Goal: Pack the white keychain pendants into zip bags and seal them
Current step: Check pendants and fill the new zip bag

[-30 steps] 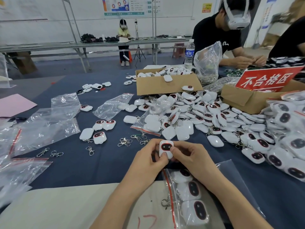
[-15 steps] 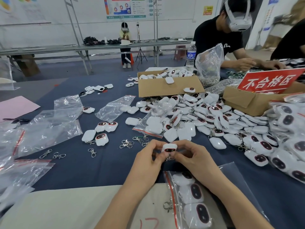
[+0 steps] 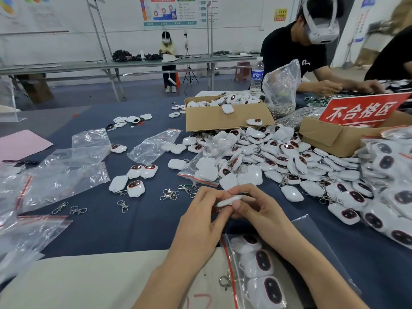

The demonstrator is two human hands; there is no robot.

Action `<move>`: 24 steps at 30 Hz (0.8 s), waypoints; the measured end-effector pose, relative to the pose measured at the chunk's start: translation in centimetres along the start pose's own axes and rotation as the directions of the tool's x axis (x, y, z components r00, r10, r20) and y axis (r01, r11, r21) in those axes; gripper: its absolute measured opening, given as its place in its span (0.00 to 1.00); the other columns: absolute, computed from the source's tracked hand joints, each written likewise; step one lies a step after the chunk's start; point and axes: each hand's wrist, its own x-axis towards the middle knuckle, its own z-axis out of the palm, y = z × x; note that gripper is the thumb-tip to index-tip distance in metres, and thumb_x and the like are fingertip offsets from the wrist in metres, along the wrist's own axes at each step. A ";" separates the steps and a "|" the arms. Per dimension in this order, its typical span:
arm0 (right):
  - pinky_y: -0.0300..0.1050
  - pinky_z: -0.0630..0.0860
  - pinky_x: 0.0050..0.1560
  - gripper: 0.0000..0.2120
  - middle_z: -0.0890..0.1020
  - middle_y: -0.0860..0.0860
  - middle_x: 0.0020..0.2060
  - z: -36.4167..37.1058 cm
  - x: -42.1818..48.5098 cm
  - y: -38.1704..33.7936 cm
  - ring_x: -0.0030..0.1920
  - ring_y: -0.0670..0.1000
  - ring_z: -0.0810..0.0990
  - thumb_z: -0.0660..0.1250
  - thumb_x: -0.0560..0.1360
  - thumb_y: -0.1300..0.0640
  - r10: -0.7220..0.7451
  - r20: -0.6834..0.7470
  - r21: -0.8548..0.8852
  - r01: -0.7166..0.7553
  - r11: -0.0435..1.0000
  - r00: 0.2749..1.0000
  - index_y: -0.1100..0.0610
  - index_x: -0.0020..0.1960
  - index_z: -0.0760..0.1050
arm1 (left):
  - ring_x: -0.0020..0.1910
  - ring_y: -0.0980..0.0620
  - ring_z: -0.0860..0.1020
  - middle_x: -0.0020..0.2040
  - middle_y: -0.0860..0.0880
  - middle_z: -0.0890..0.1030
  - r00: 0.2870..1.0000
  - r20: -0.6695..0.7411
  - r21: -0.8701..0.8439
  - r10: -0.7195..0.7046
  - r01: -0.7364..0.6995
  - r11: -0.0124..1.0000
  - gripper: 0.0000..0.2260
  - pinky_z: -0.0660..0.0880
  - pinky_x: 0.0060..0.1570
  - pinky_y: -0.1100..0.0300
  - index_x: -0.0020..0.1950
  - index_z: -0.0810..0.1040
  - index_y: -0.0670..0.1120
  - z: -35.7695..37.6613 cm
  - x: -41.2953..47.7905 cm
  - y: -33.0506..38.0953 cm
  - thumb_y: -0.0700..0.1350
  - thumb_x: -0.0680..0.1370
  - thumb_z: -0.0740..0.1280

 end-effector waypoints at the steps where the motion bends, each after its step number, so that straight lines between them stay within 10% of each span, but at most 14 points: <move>1: 0.48 0.82 0.55 0.06 0.87 0.56 0.49 0.0 -0.1 0.0 0.51 0.55 0.85 0.67 0.77 0.54 0.003 0.007 0.026 -0.003 1.000 1.000 0.48 0.53 0.79 | 0.51 0.63 0.77 0.54 0.63 0.75 1.000 -0.001 -0.008 -0.003 0.003 1.000 0.05 0.76 0.47 0.62 0.55 0.74 0.62 0.0 -0.1 0.0 0.54 0.81 0.68; 13: 0.43 0.82 0.52 0.02 0.87 0.56 0.48 -0.3 -0.1 -0.1 0.49 0.52 0.86 0.64 0.81 0.66 0.065 0.018 0.084 -0.066 0.994 0.998 0.60 0.51 0.74 | 0.46 0.54 0.78 0.46 0.57 0.81 0.993 -0.021 -0.175 -0.112 0.107 0.979 0.07 0.72 0.39 0.66 0.48 0.77 0.58 0.0 0.1 -0.7 0.47 0.78 0.73; 24: 0.37 0.77 0.57 0.12 0.85 0.50 0.58 -0.5 -0.4 -0.7 0.60 0.50 0.83 0.65 0.80 0.68 0.128 0.100 0.108 -0.138 0.984 0.987 0.57 0.60 0.74 | 0.55 0.62 0.77 0.56 0.65 0.73 0.975 0.125 -0.242 -0.183 0.209 0.947 0.20 0.71 0.57 0.70 0.67 0.70 0.66 -0.4 0.4 -0.9 0.49 0.80 0.71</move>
